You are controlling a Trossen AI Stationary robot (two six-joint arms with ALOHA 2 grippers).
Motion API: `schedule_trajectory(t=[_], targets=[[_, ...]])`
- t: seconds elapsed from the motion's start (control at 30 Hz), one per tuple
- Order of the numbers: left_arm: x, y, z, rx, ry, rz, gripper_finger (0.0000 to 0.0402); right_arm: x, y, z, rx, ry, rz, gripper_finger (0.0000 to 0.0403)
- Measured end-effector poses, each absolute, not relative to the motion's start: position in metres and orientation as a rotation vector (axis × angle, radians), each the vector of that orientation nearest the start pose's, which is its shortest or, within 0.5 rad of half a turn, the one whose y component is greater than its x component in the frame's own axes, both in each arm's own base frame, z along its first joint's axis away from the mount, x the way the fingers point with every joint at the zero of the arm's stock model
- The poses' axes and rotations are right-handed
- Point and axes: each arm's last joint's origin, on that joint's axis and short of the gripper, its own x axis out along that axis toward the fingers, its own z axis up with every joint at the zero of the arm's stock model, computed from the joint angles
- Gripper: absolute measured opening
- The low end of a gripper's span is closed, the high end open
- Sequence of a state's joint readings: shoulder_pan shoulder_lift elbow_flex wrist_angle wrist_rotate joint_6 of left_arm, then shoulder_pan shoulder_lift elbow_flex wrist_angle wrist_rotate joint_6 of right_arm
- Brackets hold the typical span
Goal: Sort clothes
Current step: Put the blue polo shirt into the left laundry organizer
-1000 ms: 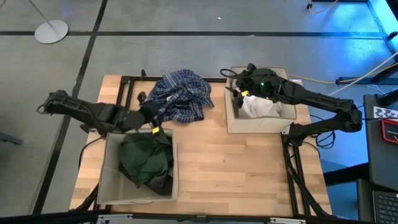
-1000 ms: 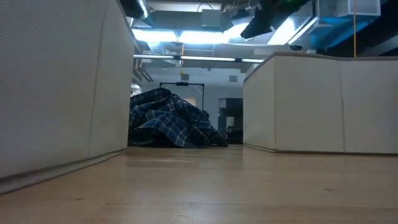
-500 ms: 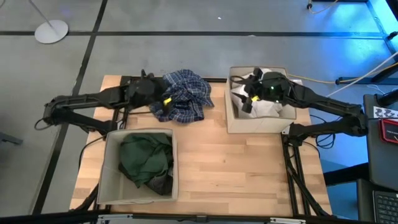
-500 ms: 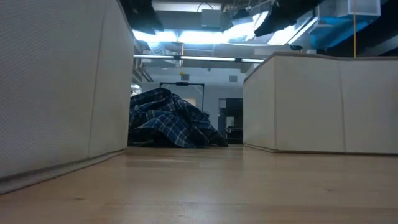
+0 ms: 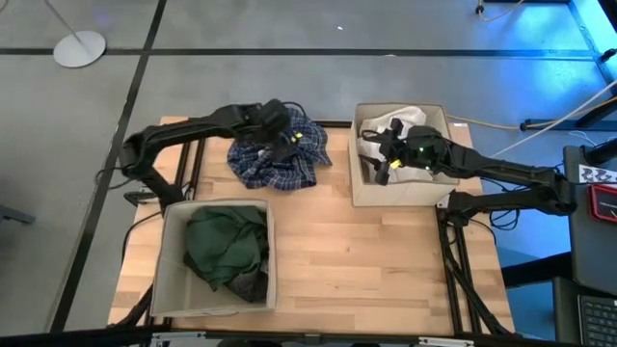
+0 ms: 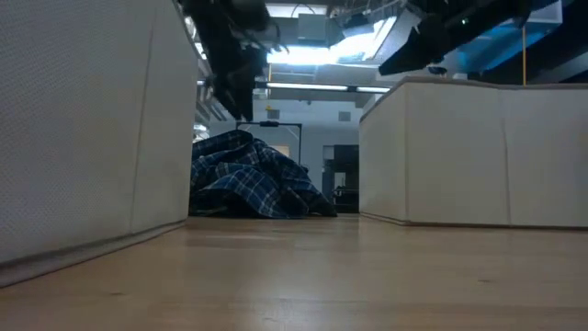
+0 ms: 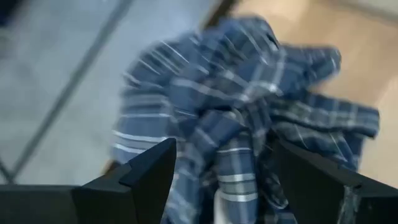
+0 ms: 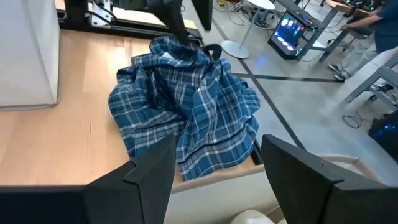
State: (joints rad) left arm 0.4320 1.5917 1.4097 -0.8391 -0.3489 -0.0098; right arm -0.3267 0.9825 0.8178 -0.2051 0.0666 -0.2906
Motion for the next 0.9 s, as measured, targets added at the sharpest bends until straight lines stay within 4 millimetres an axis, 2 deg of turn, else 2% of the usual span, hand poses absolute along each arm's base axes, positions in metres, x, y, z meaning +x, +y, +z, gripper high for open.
schedule_trajectory(t=[0.1, 0.2, 0.4, 0.77, 0.9], targets=[[0.3, 0.157, 0.287, -0.092, 1.102, 0.636, 0.0258, 0.204, -0.071, 0.299, -0.235, 0.424, -0.333, 0.0238], [0.303, 0.165, 0.278, -0.104, 1.127, 0.633, 0.0258, 0.203, -0.071, 0.293, -0.234, 0.428, -0.333, 0.0238], [0.306, 0.174, 0.264, -0.151, 1.161, 0.596, 0.0258, 0.204, -0.071, 0.291, -0.236, 0.426, -0.335, 0.0238], [0.31, 0.188, 0.247, -0.015, 1.235, 0.822, 0.0258, 0.204, -0.072, 0.293, -0.239, 0.41, -0.338, 0.0238], [0.31, 0.189, 0.246, -0.028, 1.232, 0.814, 0.0258, 0.204, -0.072, 0.293, -0.238, 0.41, -0.336, 0.0238]])
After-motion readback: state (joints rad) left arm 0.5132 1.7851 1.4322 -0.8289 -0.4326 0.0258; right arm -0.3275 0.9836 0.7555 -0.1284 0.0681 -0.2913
